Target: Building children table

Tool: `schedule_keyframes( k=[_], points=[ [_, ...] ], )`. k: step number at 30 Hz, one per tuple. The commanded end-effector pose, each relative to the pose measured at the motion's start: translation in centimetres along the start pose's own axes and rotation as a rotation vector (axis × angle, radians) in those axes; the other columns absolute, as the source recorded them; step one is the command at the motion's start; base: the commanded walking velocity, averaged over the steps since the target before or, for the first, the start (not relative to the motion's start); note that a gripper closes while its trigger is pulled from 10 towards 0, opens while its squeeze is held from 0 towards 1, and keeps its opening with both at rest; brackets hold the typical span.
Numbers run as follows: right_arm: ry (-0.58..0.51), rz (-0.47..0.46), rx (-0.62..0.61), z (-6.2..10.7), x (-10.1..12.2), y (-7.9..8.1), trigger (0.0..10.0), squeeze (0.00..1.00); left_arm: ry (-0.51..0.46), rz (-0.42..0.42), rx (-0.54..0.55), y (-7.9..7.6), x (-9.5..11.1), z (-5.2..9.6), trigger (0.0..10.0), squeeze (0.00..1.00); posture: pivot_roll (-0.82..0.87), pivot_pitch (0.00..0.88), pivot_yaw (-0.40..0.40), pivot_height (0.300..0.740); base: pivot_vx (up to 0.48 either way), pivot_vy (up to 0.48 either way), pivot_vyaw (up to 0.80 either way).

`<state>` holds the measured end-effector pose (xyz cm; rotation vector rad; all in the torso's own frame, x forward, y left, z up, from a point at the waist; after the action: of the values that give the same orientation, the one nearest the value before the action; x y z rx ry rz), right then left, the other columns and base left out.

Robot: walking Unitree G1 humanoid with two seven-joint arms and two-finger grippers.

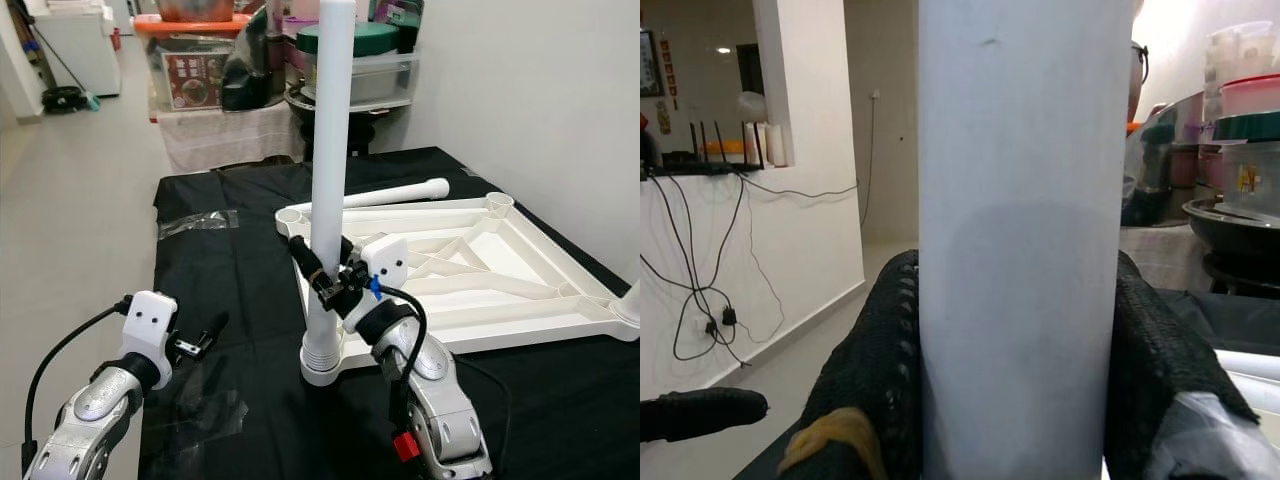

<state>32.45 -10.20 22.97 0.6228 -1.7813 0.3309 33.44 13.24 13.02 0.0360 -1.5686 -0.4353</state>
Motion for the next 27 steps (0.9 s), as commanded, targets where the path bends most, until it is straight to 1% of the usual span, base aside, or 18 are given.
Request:
schedule_keyframes(
  k=[1,9,11,12,14,16,17,19,22,23,24,25,26,27],
  points=[
    [-0.015,0.011,-0.013,0.3,0.3,-0.5,0.0,0.0,0.02,-0.002,-0.009,-0.2,-0.7,0.1,10.0,0.0,0.02,0.0,-0.012,0.74,0.0,0.0,0.0],
    [-0.023,0.011,-0.02,0.3,0.6,-0.7,0.0,0.0,0.02,-0.005,-0.01,-0.2,-0.7,0.1,10.0,0.0,0.02,0.0,-0.012,0.74,0.0,0.0,0.0],
    [-0.102,-0.001,-0.081,-0.5,2.7,-1.8,0.0,0.0,-0.007,0.01,-0.027,-0.4,-0.1,-0.1,10.0,0.0,0.02,0.0,-0.01,0.74,0.0,0.0,0.0],
    [-0.102,-0.001,-0.081,-0.5,2.7,-1.8,0.0,0.0,-0.007,0.01,-0.027,-0.4,-0.1,-0.1,10.0,0.0,0.02,0.0,-0.01,0.74,0.0,0.0,0.0],
    [-0.168,-0.006,-0.106,-1.2,4.7,-2.4,0.0,0.0,-0.037,0.024,-0.052,-0.7,0.5,-0.1,10.0,0.0,0.02,0.0,-0.009,0.74,0.0,0.0,0.0],
    [-0.207,0.0,-0.102,-1.7,6.1,-2.5,0.0,0.0,-0.051,0.03,-0.067,-0.9,0.8,0.0,10.0,0.0,0.02,0.0,-0.008,0.74,0.0,0.0,0.0],
    [-0.207,0.0,-0.102,-1.7,6.1,-2.5,0.0,0.0,-0.051,0.03,-0.067,-0.9,0.8,0.0,10.0,0.0,0.02,0.0,-0.008,0.74,0.0,0.0,0.0],
    [-0.237,0.003,-0.095,-2.0,7.3,-2.5,0.0,0.0,-0.058,0.033,-0.076,-1.0,1.0,0.0,10.0,0.0,0.03,0.0,-0.009,0.74,0.0,0.0,0.0],
    [-0.253,0.001,-0.091,-2.2,7.9,-2.4,0.0,0.0,-0.066,0.037,-0.083,-1.1,1.1,0.0,10.0,0.0,0.03,0.0,-0.009,0.74,0.0,0.0,0.0],
    [-0.281,-0.027,-0.097,-2.6,8.5,-2.6,0.0,0.0,-0.115,0.105,-0.113,-1.4,2.3,0.1,10.0,0.0,0.03,0.0,-0.009,0.74,0.0,0.0,0.0],
    [-0.281,-0.027,-0.097,-2.6,8.5,-2.6,0.0,0.0,-0.115,0.105,-0.113,-1.4,2.3,0.1,10.0,0.0,0.03,0.0,-0.009,0.74,0.0,0.0,0.0],
    [-0.291,-0.076,-0.119,-2.9,8.3,-2.8,0.0,0.0,-0.152,0.199,-0.136,-1.4,3.3,0.1,10.0,0.0,0.04,0.0,-0.012,0.74,0.0,0.0,0.0],
    [-0.291,-0.076,-0.119,-2.9,8.3,-2.8,0.0,0.0,-0.152,0.199,-0.136,-1.4,3.3,0.1,10.0,0.0,0.04,0.0,-0.012,0.74,0.0,0.0,0.0],
    [-0.295,-0.111,-0.135,-3.1,8.1,-3.0,0.0,0.0,-0.179,0.263,-0.155,-1.4,4.1,0.1,10.0,0.0,0.04,0.0,-0.012,0.74,0.0,0.0,0.0]
  ],
)
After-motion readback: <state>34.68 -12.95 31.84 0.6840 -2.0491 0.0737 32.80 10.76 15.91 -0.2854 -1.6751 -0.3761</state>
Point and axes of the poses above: a point about 5 cm out from each wrist's last joint towards the gripper, its own z axis pointing back from the gripper into the wrist, its own x axis along the axis of the wrist's last joint, y = z × x, the point moved 6 cm from there along -z, pointing out of the wrist towards the gripper, and after that the axes turned 9 degrees about -z, right-handed, at the moved point
